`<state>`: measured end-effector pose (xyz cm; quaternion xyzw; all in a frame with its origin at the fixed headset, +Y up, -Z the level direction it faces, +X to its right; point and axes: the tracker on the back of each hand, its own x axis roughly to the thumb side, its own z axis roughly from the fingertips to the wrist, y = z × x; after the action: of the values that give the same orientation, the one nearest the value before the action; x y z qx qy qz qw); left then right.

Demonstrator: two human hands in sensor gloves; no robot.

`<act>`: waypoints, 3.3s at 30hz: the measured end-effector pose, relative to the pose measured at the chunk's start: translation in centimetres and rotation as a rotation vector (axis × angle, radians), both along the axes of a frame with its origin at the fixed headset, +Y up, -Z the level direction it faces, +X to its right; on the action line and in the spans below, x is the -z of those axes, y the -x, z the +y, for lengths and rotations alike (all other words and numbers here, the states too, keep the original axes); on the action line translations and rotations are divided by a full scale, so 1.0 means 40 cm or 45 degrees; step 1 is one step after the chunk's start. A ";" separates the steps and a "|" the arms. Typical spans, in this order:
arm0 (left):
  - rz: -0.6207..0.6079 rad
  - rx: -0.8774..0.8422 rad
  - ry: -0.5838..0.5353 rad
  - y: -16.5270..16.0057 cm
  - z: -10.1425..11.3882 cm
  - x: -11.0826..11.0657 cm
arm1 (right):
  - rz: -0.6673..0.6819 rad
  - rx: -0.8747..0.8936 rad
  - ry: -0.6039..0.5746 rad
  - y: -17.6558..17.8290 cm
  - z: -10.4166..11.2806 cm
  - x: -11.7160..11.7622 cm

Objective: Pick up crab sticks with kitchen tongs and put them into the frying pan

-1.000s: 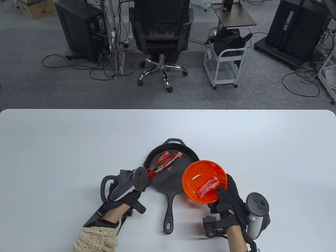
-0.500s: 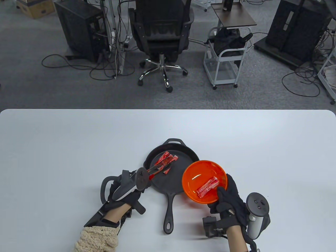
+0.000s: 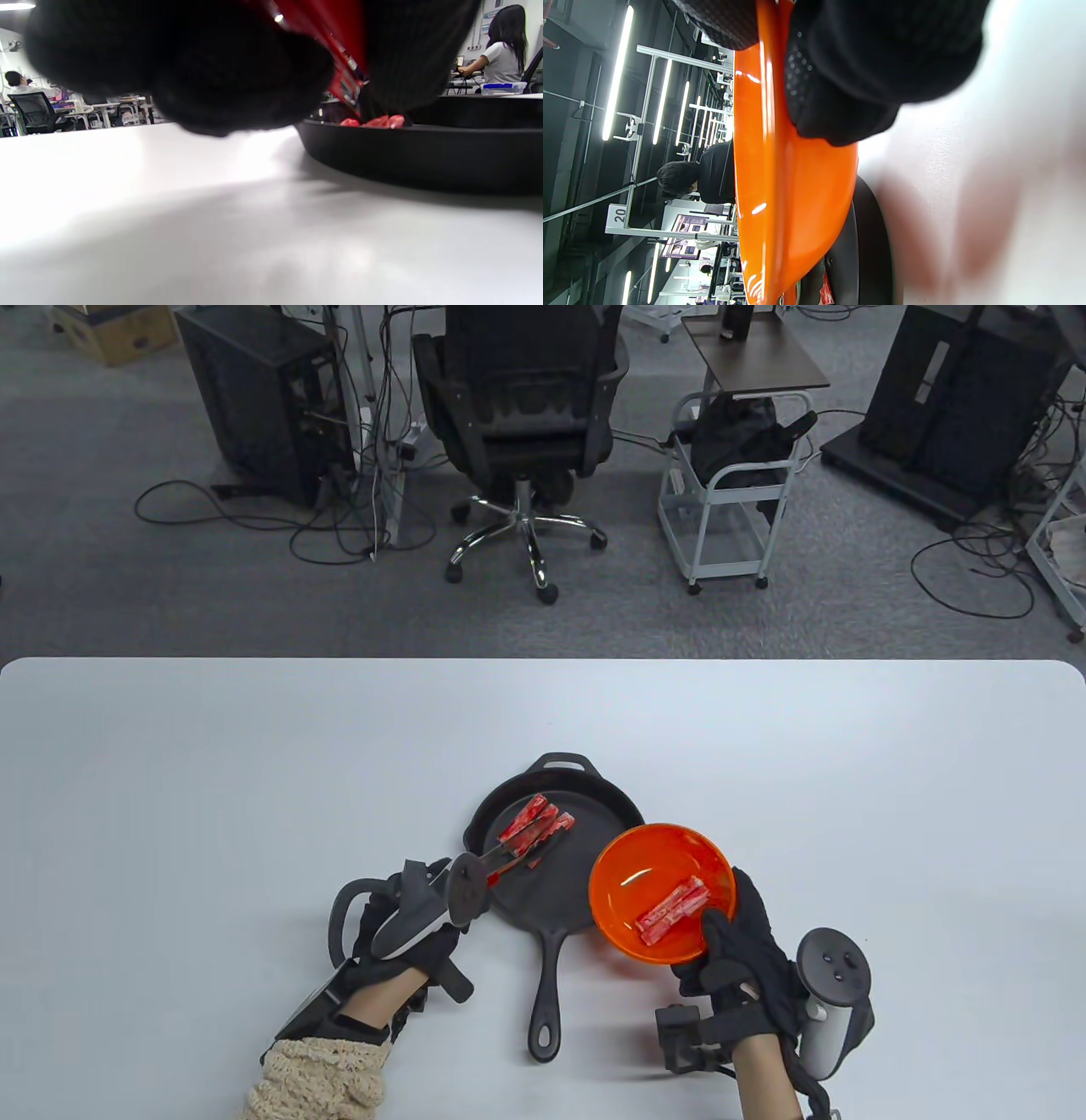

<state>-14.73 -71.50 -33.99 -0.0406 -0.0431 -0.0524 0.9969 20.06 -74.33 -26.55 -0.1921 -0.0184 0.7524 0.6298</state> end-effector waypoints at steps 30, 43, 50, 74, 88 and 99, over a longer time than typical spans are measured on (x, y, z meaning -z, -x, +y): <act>-0.334 -0.215 -0.219 -0.091 0.174 -0.145 | 0.000 0.000 0.003 0.000 -0.001 0.000; -0.497 -0.153 -0.108 -0.168 0.141 -0.194 | -0.005 -0.001 -0.001 -0.001 0.000 0.000; -0.504 -0.128 -0.087 -0.177 0.131 -0.197 | 0.016 -0.018 -0.007 0.005 0.003 0.000; -0.476 -0.143 -0.113 -0.167 0.140 -0.186 | 0.015 -0.003 -0.004 0.005 0.004 -0.001; -0.387 -0.257 -0.187 -0.100 0.199 -0.164 | 0.010 0.010 -0.002 0.004 0.004 -0.002; -0.170 -0.344 -0.189 0.010 0.201 -0.084 | 0.010 0.008 0.004 0.005 0.003 -0.002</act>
<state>-15.11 -63.48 -30.61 0.0428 -0.1103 0.0767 0.9900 19.88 -74.22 -26.47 -0.1903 -0.0141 0.7511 0.6320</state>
